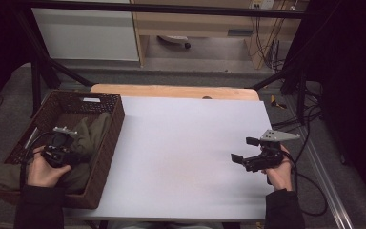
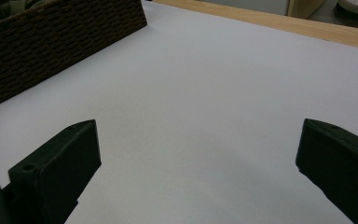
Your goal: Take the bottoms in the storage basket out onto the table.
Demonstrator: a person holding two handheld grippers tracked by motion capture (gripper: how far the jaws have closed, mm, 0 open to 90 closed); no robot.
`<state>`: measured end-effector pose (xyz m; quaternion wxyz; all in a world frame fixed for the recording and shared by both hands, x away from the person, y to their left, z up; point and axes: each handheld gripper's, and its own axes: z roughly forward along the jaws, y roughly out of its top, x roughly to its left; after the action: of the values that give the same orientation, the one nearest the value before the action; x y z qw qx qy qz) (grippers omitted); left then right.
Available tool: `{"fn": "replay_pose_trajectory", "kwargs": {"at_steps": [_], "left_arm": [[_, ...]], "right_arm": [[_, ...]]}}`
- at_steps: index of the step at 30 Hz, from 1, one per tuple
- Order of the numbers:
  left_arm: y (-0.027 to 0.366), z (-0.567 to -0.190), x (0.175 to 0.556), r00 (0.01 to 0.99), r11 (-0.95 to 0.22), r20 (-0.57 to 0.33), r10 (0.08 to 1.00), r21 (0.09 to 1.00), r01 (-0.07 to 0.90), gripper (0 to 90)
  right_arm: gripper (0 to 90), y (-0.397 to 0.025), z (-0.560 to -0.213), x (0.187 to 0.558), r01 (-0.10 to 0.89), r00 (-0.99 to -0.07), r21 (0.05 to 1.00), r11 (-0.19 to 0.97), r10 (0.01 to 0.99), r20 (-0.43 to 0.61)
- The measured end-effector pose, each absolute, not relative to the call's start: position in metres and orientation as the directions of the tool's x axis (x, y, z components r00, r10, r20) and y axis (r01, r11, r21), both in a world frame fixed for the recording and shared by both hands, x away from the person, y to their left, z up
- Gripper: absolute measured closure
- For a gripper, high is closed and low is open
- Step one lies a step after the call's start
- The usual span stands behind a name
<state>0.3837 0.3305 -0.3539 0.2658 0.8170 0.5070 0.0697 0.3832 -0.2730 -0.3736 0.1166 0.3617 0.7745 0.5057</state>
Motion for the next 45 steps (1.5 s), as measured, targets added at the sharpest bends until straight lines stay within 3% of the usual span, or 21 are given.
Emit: {"fn": "replay_pose_trajectory", "kwargs": {"at_steps": [45], "left_arm": [[0.334, -0.321, 0.367, 0.473, -0.299, -0.13, 0.871, 0.625, 0.722, 74.3]], "right_arm": [[0.5, -0.271, -0.375, 0.384, 0.448, -0.709, 0.864, 0.228, 0.679, 0.189]]}}
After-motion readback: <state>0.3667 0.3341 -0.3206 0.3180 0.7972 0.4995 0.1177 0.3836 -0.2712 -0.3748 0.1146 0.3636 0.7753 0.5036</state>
